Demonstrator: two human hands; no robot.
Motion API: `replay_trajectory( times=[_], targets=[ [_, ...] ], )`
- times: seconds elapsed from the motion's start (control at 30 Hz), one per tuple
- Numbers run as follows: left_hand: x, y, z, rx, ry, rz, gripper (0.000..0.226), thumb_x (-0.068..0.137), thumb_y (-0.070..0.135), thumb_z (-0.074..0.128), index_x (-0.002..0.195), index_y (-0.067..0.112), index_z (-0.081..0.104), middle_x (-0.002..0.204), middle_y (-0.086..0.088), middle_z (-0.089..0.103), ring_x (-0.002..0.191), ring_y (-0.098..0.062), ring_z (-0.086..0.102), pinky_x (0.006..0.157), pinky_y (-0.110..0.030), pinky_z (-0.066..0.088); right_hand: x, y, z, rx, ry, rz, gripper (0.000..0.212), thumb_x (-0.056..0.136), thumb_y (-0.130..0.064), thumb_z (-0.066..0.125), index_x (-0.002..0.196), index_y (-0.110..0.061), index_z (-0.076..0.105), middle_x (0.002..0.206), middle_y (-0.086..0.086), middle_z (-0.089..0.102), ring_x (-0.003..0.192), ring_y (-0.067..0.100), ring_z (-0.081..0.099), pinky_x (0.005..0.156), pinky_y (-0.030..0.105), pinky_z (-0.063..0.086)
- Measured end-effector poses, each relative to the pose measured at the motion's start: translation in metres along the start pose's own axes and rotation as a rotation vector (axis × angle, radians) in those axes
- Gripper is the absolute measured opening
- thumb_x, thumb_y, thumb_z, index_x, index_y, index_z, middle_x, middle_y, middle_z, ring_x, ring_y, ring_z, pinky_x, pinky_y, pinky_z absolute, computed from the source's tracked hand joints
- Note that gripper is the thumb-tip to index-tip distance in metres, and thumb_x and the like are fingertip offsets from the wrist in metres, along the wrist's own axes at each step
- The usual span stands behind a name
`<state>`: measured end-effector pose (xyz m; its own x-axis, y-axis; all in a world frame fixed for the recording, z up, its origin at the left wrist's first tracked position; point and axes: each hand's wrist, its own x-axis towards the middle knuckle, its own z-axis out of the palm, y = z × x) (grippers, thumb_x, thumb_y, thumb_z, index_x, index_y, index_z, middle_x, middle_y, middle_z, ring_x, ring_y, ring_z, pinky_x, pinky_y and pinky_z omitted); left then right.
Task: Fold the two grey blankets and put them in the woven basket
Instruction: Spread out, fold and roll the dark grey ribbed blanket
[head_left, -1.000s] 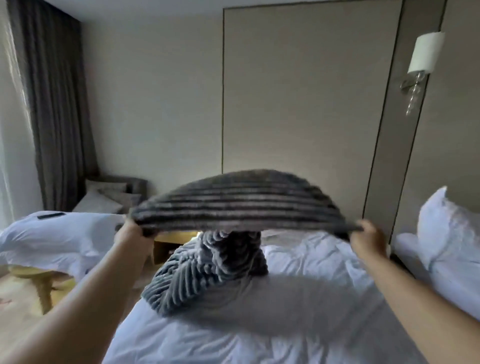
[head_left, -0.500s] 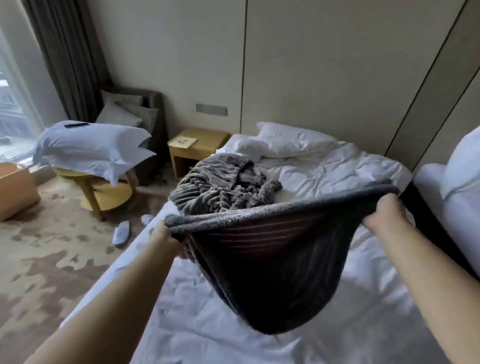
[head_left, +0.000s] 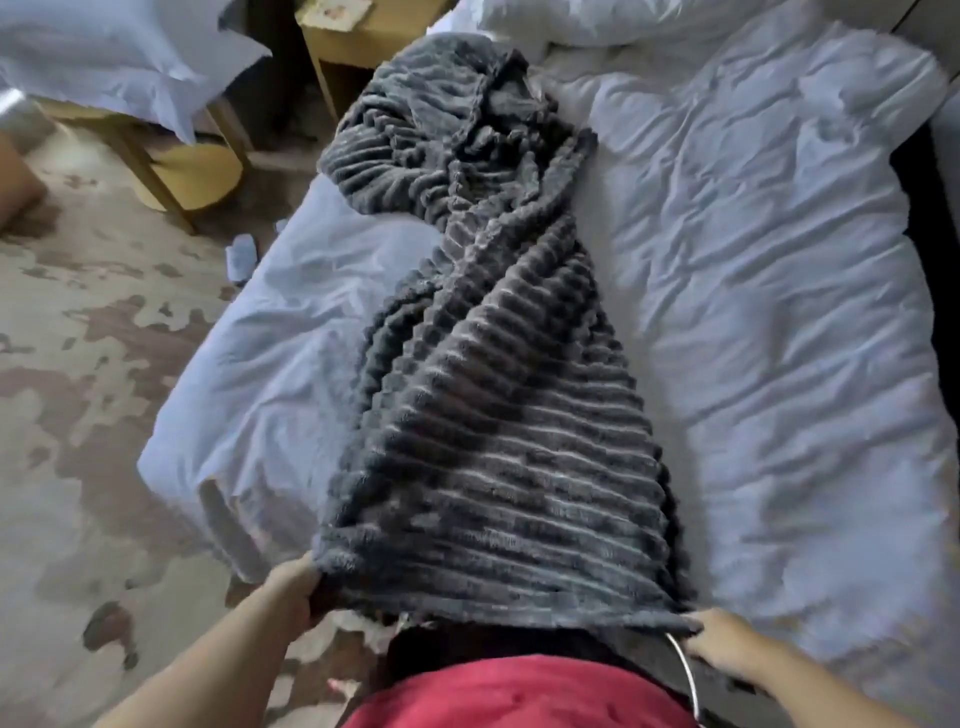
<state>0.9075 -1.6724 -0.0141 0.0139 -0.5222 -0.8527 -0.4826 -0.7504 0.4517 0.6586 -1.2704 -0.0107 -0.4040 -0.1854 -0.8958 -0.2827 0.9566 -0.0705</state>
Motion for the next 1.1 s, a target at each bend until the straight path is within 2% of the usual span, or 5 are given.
replay_trajectory(
  times=[0.37, 0.53, 0.7, 0.87, 1.1],
  targets=[
    [0.027, 0.020, 0.003, -0.157, 0.421, 0.029, 0.071, 0.089, 0.058, 0.051, 0.139, 0.008, 0.044, 0.132, -0.014, 0.056, 0.112, -0.038, 0.057, 0.086, -0.041, 0.050, 0.016, -0.069, -0.086, 1.013, 0.899, -0.077, 0.031, 0.084, -0.005, 0.045, 0.099, -0.024, 0.064, 0.094, 0.006, 0.063, 0.089, 0.028, 0.056, 0.073, 0.032, 0.042],
    [0.029, 0.010, -0.005, 0.320, 0.346, 0.146, 0.060, 0.096, 0.049, 0.046, 0.127, -0.002, 0.054, 0.116, -0.026, 0.061, 0.087, -0.036, 0.056, 0.075, -0.038, 0.045, 0.003, -0.079, -0.061, 0.262, 0.339, -0.263, 0.040, 0.088, -0.011, 0.058, 0.127, -0.022, 0.061, 0.116, 0.002, 0.066, 0.104, 0.016, 0.060, 0.077, 0.018, 0.040],
    [0.025, -0.059, -0.031, 0.569, 0.284, 0.109, 0.028, 0.098, 0.021, 0.050, 0.113, 0.002, 0.062, 0.105, -0.027, 0.064, 0.095, -0.042, 0.061, 0.080, -0.044, 0.052, 0.001, -0.038, 0.011, -0.320, -0.142, 0.045, 0.023, 0.089, -0.011, 0.042, 0.076, -0.013, 0.060, 0.102, 0.008, 0.067, 0.095, 0.020, 0.057, 0.066, 0.018, 0.041],
    [0.010, -0.100, -0.047, 0.719, 0.291, -0.042, 0.034, 0.097, 0.029, 0.053, 0.101, -0.003, 0.065, 0.104, -0.029, 0.067, 0.096, -0.040, 0.065, 0.080, -0.037, 0.049, 0.008, -0.041, 0.030, -0.408, -0.235, 0.133, 0.036, 0.094, -0.020, 0.045, 0.125, -0.008, 0.059, 0.130, 0.013, 0.059, 0.106, 0.017, 0.055, 0.071, 0.018, 0.034],
    [0.010, -0.060, -0.022, 0.641, 0.296, 0.138, 0.041, 0.084, 0.007, 0.054, 0.125, 0.002, 0.050, 0.104, -0.018, 0.063, 0.060, -0.022, 0.057, 0.043, -0.021, 0.045, 0.044, -0.131, -0.002, -0.329, -0.085, 0.007, 0.022, 0.092, -0.014, 0.041, 0.102, -0.008, 0.059, 0.109, 0.010, 0.063, 0.090, 0.025, 0.061, 0.073, 0.030, 0.049]
  ],
)
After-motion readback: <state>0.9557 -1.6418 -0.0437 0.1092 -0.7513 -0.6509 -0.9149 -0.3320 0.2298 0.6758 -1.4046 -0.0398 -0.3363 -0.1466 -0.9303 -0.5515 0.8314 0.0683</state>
